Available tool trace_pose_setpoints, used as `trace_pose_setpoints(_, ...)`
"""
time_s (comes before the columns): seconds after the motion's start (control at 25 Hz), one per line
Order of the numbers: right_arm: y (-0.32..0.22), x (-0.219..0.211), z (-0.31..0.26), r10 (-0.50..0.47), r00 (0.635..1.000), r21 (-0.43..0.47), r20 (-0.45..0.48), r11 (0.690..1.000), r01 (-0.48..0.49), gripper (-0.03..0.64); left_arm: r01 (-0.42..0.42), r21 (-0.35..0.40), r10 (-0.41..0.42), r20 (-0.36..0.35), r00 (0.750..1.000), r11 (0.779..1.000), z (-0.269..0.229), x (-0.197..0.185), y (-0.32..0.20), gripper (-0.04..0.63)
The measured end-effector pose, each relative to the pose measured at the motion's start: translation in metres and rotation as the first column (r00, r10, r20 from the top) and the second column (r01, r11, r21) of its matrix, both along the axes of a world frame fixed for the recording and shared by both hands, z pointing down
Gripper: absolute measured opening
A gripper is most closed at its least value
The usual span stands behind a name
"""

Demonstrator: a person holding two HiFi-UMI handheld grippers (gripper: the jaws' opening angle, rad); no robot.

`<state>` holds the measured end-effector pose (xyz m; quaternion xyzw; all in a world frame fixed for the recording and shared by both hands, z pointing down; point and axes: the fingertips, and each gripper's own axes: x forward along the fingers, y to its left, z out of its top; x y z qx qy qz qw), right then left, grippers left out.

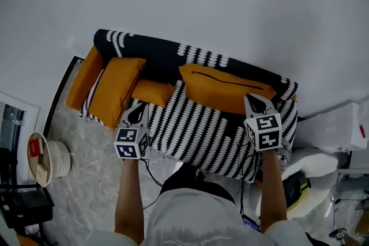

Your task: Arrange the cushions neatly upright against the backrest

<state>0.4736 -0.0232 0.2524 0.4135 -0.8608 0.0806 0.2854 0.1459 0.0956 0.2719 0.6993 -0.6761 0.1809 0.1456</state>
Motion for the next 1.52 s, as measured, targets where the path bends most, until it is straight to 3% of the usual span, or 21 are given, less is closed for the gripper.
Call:
trace_pose_setpoints(0.32, 0.041, -0.058, -0.045, -0.162, 0.986, 0.059, 0.041, 0.985, 0.159, 0.005, 0.117, 0.074, -0.120, 0.030, 0.992, 0.990, -0.045, -0.027, 0.090, 0.014)
trace_pose_setpoints(0.8, 0.065, -0.198, -0.080, -0.375, 0.925, 0.111, 0.051, 0.923, 0.368, 0.005, 0.347, 0.091, -0.348, -0.001, 0.937, 0.934, -0.052, -0.115, 0.184, 0.014)
trace_pose_setpoints(1.28, 0.083, -0.357, -0.081, -0.441, 0.897, 0.119, 0.039, 0.893, 0.434, 0.005, 0.387, 0.024, -0.387, -0.015, 0.922, 0.922, -0.031, -0.237, 0.216, 0.014)
trace_pose_setpoints(1.52, 0.076, -0.415, -0.062, -0.412, 0.909, 0.077, 0.065, 0.910, 0.407, 0.005, 0.356, -0.024, -0.357, -0.048, 0.933, 0.934, -0.006, -0.281, 0.212, 0.014)
